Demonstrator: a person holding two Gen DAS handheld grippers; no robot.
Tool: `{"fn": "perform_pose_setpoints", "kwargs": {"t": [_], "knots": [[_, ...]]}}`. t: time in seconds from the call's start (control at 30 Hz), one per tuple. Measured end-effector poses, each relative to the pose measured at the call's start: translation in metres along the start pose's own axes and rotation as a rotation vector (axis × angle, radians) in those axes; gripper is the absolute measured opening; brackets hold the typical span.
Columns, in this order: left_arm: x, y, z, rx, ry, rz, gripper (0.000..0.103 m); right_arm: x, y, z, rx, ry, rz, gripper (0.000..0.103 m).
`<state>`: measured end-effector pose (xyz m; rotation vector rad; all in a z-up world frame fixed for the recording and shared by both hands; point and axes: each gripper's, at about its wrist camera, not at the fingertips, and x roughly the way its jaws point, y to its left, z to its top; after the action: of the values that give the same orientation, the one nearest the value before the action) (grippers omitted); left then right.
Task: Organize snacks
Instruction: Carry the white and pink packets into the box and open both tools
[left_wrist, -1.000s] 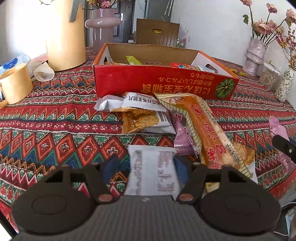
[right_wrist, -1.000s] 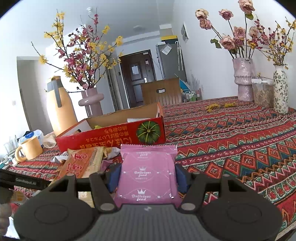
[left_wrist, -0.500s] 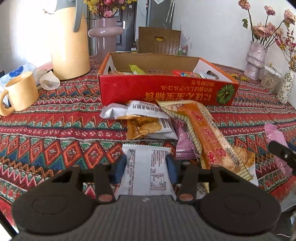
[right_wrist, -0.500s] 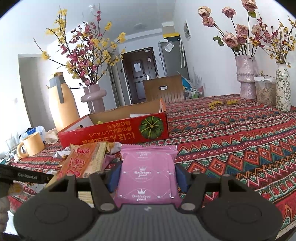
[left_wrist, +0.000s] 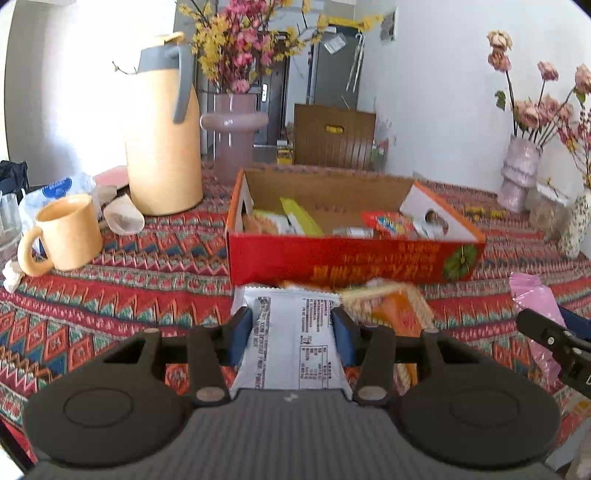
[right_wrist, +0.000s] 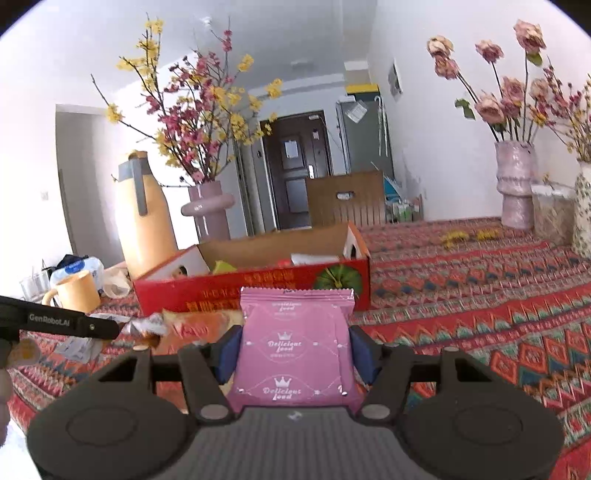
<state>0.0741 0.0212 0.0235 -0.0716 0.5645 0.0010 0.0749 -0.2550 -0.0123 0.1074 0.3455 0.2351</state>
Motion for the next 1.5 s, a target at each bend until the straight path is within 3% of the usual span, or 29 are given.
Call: {"fn": "perform_pose_setpoints", "kwargs": {"t": [0.47,0.83,1.2,1.5], "knots": [[0.009,-0.011,0.05,-0.012,-0.116,0.024,0.048,0.04,0.012,0.052,-0.036,-0.089,0.002,0.061],[0.033,-0.013,0.091,-0.028,-0.181,0.072,0.047,0.088,0.013,0.089,-0.07,-0.105,-0.002,0.061],[0.112,-0.01,0.113,-0.067,-0.148,0.115,0.046,0.168,0.009,0.106,-0.053,-0.065,-0.049,0.061],[0.159,0.005,0.093,-0.111,-0.086,0.11,0.046,0.194,-0.004,0.085,-0.034,-0.045,-0.053,0.061]]}}
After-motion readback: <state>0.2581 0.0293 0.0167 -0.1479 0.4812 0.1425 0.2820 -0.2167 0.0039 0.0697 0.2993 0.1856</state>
